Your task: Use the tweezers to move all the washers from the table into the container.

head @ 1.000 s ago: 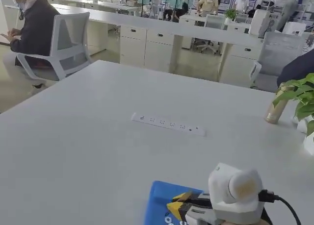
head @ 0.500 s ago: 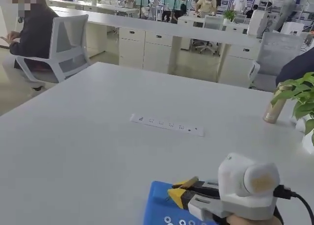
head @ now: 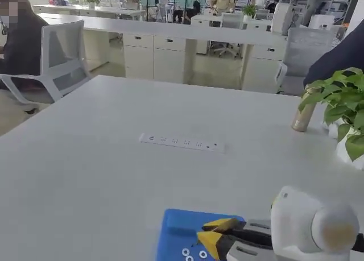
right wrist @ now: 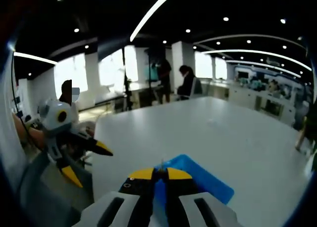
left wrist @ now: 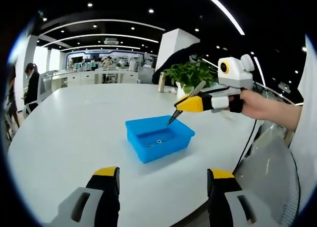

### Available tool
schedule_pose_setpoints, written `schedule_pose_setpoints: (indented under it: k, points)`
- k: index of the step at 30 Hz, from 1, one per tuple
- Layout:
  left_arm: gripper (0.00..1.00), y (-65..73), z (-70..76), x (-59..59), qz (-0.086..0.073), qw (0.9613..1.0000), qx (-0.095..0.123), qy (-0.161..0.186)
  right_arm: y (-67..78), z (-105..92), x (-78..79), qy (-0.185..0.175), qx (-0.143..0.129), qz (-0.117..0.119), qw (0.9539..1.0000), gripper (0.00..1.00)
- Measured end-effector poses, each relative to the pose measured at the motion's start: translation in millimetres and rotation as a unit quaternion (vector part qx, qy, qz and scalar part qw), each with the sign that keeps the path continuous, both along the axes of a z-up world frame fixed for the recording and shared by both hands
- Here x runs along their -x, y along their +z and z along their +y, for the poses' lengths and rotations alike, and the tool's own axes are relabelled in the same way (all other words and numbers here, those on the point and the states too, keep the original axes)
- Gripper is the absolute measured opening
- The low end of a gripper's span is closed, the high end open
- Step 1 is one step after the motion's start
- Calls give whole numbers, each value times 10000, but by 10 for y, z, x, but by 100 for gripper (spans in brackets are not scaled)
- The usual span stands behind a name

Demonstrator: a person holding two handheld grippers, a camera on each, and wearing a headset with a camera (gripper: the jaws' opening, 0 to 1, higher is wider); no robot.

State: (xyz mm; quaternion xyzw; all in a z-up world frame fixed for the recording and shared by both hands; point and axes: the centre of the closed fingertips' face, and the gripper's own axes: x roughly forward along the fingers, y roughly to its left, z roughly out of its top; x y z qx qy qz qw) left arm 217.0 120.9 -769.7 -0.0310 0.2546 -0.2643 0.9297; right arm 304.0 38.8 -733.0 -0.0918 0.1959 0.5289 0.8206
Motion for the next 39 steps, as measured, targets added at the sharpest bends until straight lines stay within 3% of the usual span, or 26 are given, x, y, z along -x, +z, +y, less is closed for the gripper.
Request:
schedule_pose_setpoints:
  k: [5, 8, 11, 16, 19, 22, 25, 28, 30, 32, 34, 39]
  points:
    - [63, 54, -6, 8, 94, 9999, 63, -79, -131, -88, 147, 23, 144, 81, 9999, 4]
    - [60, 92, -47, 3, 113, 9996, -33, -246, -229, -120, 289, 144, 267, 150, 9994, 4]
    - [55, 160, -139, -3, 140, 9988, 38, -463, -298, -141, 395, 202, 309, 241, 9990, 4]
    - [47, 304, -309, -52, 48, 9968, 189, -770, -413, -168, 548, 289, 398, 438, 9978, 4]
    - [39, 353, -409, -66, -51, 9943, 30, -1069, -466, -185, 620, 336, 491, 458, 9972, 4]
    - [36, 364, -474, -49, -37, 9924, -81, -1224, -498, -207, 675, 364, 522, 472, 9969, 4]
    - [29, 376, -580, 2, -59, 9877, -148, -1557, -541, -227, 741, 411, 579, 516, 9961, 4]
    - [18, 315, -641, 47, 121, 9830, -251, -1814, -606, -240, 823, 537, 708, 586, 9943, 4]
    - [17, 296, -719, 95, 144, 9773, -268, -2096, -650, -240, 878, 638, 775, 608, 9931, 4]
    - [17, 268, -774, 110, 207, 9742, -296, -2226, -696, -237, 918, 711, 804, 666, 9920, 4]
    - [17, 240, -855, 167, 268, 9667, -351, -2520, -733, -234, 962, 811, 872, 689, 9905, 4]
    - [16, 240, -1021, 222, 299, 9542, -420, -2946, -797, -230, 1055, 1173, 1258, 539, 9836, 4]
